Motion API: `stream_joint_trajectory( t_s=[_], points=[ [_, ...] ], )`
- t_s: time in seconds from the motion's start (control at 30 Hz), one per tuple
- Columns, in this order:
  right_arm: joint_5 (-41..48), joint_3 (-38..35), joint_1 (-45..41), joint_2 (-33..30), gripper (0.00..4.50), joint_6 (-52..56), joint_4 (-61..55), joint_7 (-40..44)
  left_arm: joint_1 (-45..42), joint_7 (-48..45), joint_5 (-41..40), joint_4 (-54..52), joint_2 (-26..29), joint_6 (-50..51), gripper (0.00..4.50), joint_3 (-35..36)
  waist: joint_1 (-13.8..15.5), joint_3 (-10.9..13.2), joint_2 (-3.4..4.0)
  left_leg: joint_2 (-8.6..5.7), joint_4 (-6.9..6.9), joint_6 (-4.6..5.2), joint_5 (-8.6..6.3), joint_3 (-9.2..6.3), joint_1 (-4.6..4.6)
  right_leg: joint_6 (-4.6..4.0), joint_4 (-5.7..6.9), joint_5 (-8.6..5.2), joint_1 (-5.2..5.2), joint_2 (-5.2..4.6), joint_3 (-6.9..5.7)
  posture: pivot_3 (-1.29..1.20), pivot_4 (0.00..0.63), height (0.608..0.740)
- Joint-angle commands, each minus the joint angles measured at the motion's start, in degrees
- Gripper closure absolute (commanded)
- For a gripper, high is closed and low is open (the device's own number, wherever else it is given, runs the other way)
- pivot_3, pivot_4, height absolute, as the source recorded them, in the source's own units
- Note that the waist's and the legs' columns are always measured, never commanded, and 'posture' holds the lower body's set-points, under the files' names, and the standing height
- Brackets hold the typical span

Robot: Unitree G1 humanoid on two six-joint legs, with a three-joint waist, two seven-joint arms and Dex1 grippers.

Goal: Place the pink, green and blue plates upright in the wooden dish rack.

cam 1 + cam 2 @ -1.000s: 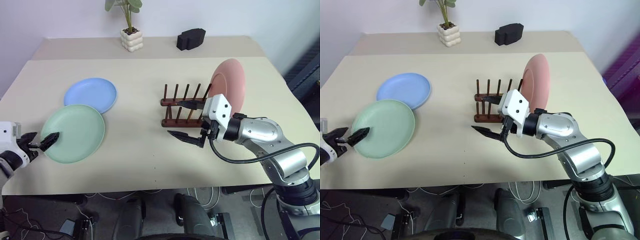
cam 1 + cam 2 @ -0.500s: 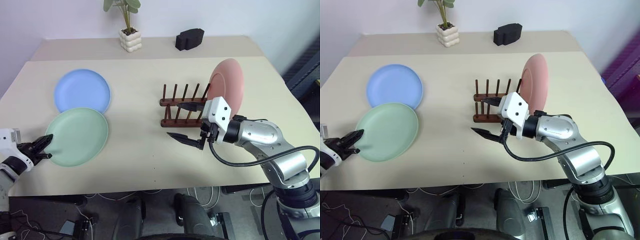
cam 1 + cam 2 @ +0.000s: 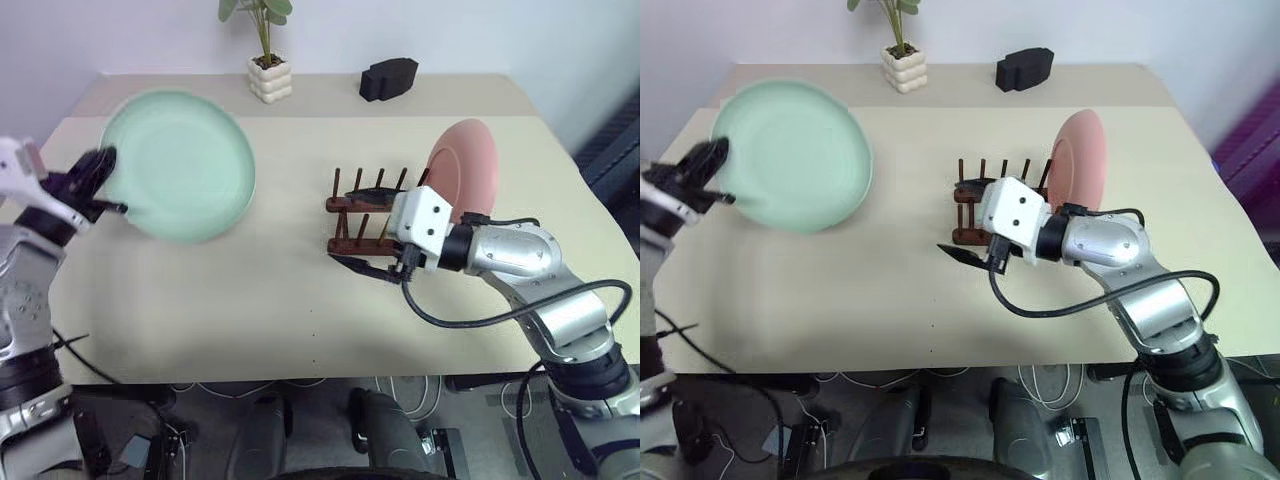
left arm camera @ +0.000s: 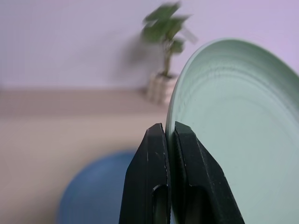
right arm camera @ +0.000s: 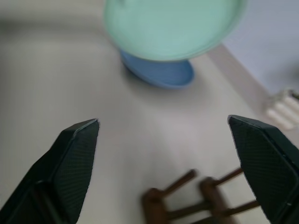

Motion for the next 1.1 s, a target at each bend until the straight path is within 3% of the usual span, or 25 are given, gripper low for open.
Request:
stream_joint_trajectory(
  t_s=[0.03,0.37,0.97,1.1],
  points=[
    [-10.6,4.0,-3.9,2.0,0.0,-5.3,4.1,-4.6,-4.7,2.6,2.0,-5.1,-0.6,-1.7,4.47,-4.0,-0.2,0.0,0.0,0.0,0.0,-0.02,0.01,-0.01,0.0,0.0,0.01,0.0,0.0,0.01,0.0,0.0,0.15,0.74],
    [-31.6,10.6,-9.5,7.1,0.0,-16.1,13.7,-13.3,-13.5,12.0,8.8,-10.1,-7.1,0.3,4.47,-14.4,-1.1,0.0,0.0,0.0,-0.04,-0.03,0.03,-0.05,-0.01,0.07,0.09,0.03,-0.04,0.06,0.0,0.0,0.15,0.74],
    [-43.1,11.8,-11.5,12.2,0.0,-27.7,25.3,-15.9,-18.4,17.8,8.8,-14.7,-12.4,11.5,4.47,-17.4,-1.2,0.0,0.0,0.0,-0.04,-0.17,0.11,-0.12,0.0,0.07,0.12,0.04,-0.03,0.09,0.0,0.0,0.15,0.74],
    [-43.9,11.4,-11.2,12.7,1.85,-28.7,25.6,-16.0,-18.5,17.6,8.7,-15.1,-13.3,12.4,4.5,-18.0,-1.2,0.0,0.0,-0.01,-0.05,-0.19,0.13,-0.14,0.0,0.07,0.13,0.04,-0.03,0.09,0.0,0.0,0.15,0.74]
  ],
)
